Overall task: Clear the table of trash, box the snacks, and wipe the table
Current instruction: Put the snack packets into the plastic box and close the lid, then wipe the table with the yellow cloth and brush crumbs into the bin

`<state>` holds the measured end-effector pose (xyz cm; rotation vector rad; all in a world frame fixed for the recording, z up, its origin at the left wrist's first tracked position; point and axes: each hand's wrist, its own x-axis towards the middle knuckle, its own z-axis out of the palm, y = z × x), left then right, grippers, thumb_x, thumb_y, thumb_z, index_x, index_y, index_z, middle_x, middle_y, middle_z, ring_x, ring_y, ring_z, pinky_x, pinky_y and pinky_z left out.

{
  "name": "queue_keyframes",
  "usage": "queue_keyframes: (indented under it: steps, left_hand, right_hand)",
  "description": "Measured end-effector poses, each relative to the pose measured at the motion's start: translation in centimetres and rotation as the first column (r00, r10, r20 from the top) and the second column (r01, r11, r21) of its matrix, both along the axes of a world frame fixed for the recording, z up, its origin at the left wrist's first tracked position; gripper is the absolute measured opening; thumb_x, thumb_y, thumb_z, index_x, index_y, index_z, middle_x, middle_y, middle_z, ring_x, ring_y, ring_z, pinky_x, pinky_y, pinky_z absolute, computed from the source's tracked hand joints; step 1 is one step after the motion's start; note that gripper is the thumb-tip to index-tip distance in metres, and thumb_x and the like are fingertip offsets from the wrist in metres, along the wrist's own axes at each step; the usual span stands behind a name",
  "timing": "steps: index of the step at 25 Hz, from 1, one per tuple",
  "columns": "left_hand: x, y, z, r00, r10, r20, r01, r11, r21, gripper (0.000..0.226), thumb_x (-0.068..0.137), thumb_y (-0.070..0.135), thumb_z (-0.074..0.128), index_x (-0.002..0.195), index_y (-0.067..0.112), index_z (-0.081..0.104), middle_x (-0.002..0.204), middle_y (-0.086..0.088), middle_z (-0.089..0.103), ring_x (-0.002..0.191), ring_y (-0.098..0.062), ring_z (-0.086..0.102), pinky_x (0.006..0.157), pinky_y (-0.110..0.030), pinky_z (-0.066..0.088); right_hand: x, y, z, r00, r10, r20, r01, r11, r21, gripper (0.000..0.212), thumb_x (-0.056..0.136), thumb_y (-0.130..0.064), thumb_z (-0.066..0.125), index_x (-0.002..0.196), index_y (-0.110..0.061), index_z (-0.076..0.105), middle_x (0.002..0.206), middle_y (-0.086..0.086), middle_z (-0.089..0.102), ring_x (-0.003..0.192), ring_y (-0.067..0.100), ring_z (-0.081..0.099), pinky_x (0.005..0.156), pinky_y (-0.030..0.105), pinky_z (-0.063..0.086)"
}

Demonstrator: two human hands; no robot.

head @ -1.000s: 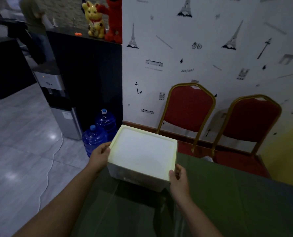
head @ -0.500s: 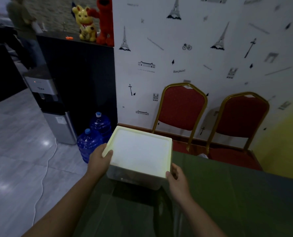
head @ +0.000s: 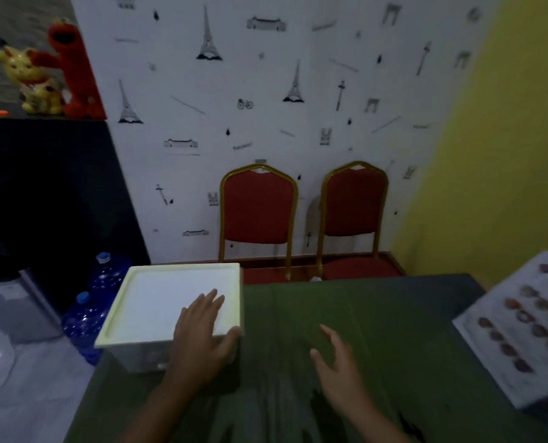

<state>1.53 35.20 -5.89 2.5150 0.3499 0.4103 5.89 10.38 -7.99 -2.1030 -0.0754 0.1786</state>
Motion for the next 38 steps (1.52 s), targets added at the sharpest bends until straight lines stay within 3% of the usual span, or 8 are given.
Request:
queue_keyframes:
  steps: [7,12,17,24,27,30,32,38]
  left_hand:
    - [-0.2,-17.9,1.1,0.92,-0.39,0.024,0.384,0.914,0.134,0.078,0.082,0.071,0.035,0.148,0.032,0.025,0.157,0.013,0.018,0.144,-0.004,0.009,0.119,-0.032,0.006]
    - [-1.9,-33.3,0.1,0.82,-0.572,0.019,0.566,0.815,0.123,0.078,0.075,0.068,0.044,0.136,0.021,0.051,0.147,0.002,0.044,0.139,-0.017,0.036,0.114,-0.029,0.023]
    - [-4.3,-47.7,-1.3,0.713,-0.701,0.018,0.696,0.711,0.097,0.077,0.076,0.065,0.045,0.137,0.019,0.05,0.148,0.005,0.041,0.14,-0.019,0.035,0.115,-0.037,0.028]
    - [-6.1,-60.2,-2.2,0.531,-0.842,-0.097,0.848,0.527,0.066,0.096,0.07,0.085,0.026,0.145,0.026,0.035,0.157,0.006,0.024,0.147,-0.016,0.018,0.118,-0.035,0.017]
    - [-5.7,-63.5,-3.3,0.456,-0.871,-0.184,0.889,0.453,0.058,0.09,0.072,0.073,0.026,0.147,0.025,0.031,0.157,0.008,0.018,0.148,-0.017,0.013,0.118,-0.035,0.015]
    - [-4.5,-65.9,-5.2,0.369,-0.906,-0.204,0.929,0.363,0.071,0.079,0.078,0.065,0.04,0.145,0.023,0.037,0.155,0.008,0.023,0.146,-0.022,0.023,0.116,-0.038,0.024]
    - [-3.6,-67.1,-6.3,0.298,-0.914,-0.276,0.954,0.295,0.053,0.076,0.082,0.061,0.044,0.148,0.026,0.031,0.158,0.007,0.019,0.147,-0.02,0.018,0.117,-0.035,0.021]
    - [-1.6,-70.8,-10.6,0.171,-0.867,-0.469,0.984,0.169,0.047,0.083,0.08,0.064,0.042,0.151,0.032,0.013,0.162,-0.001,0.004,0.147,-0.025,0.01,0.117,-0.037,0.018]
  right_hand:
    - [-5.8,-19.4,1.2,0.955,-0.183,0.233,0.204,0.977,-0.068,0.049,0.087,-0.018,0.065,0.13,-0.029,0.046,0.131,-0.013,0.043,0.131,0.014,0.038,0.11,0.027,0.029]
    - [-12.6,-35.6,1.1,0.899,-0.35,0.263,0.394,0.909,-0.138,0.047,0.087,-0.027,0.063,0.132,-0.02,0.049,0.134,-0.008,0.045,0.13,0.014,0.039,0.107,0.023,0.029]
    - [-18.8,-47.1,0.2,0.844,-0.473,0.253,0.519,0.839,-0.162,0.044,0.089,-0.027,0.059,0.131,-0.026,0.047,0.141,-0.005,0.044,0.132,0.013,0.036,0.109,0.024,0.03]
    - [-23.5,-55.4,-1.5,0.795,-0.59,0.142,0.607,0.763,-0.224,0.048,0.095,-0.032,0.052,0.14,-0.023,0.04,0.148,-0.008,0.035,0.138,0.013,0.027,0.111,0.027,0.029]
    - [-23.7,-57.0,-3.3,0.771,-0.631,0.087,0.632,0.742,-0.224,0.047,0.095,-0.032,0.052,0.14,-0.025,0.039,0.15,-0.007,0.033,0.139,0.014,0.026,0.113,0.032,0.03]
    - [-23.0,-58.2,-5.0,0.761,-0.648,0.033,0.631,0.726,-0.272,0.047,0.096,-0.033,0.051,0.141,-0.027,0.038,0.153,-0.007,0.029,0.141,0.015,0.023,0.114,0.038,0.03]
    - [-22.1,-58.9,-6.0,0.753,-0.658,-0.03,0.618,0.721,-0.312,0.048,0.096,-0.034,0.051,0.141,-0.027,0.037,0.154,-0.007,0.028,0.142,0.017,0.022,0.114,0.04,0.029]
    - [-20.5,-61.1,-9.8,0.732,-0.679,-0.055,0.586,0.669,-0.458,0.049,0.093,-0.033,0.053,0.139,-0.024,0.042,0.154,-0.002,0.029,0.141,0.019,0.025,0.112,0.034,0.03]
